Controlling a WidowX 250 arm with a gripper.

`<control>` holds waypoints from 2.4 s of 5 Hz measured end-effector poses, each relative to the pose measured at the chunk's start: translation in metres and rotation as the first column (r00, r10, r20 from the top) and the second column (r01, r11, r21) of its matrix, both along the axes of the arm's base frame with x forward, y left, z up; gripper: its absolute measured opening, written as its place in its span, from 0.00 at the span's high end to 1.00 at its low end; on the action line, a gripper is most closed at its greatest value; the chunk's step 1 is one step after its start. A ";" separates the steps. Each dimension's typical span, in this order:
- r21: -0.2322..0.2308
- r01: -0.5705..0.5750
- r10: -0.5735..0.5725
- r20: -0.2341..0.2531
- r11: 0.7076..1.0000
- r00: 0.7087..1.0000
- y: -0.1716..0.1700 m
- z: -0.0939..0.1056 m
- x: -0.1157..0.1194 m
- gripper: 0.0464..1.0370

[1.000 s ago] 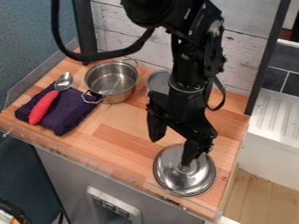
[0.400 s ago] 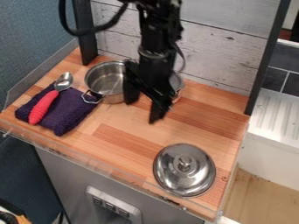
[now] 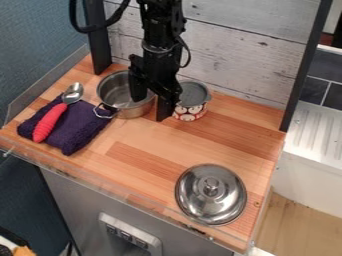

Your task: Move the pot to the left of the lid

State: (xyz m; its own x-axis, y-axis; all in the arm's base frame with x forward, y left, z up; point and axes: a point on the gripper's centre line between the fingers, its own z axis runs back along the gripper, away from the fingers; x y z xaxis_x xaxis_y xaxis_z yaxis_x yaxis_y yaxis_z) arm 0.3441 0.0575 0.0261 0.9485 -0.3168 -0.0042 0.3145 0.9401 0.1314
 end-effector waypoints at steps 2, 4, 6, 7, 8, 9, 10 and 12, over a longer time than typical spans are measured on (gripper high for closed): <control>-0.051 0.007 -0.008 -0.015 0.999 1.000 0.007 -0.024 0.013 0.07; -0.059 0.023 -0.024 -0.017 0.998 1.000 0.006 -0.028 0.011 0.67; -0.030 0.037 -0.037 -0.018 0.999 0.999 0.010 -0.018 0.005 0.96; 0.013 0.020 -0.020 -0.001 1.000 1.000 0.008 0.012 -0.007 0.97; 0.038 0.014 -0.016 0.055 0.999 0.998 -0.023 0.048 -0.028 0.97; 0.020 -0.010 0.010 0.023 1.000 1.000 -0.056 0.040 -0.057 0.97; -0.032 -0.021 0.021 0.007 0.999 1.000 -0.077 0.021 -0.074 0.97; -0.054 -0.031 0.029 -0.044 0.998 0.999 -0.077 -0.017 -0.073 0.97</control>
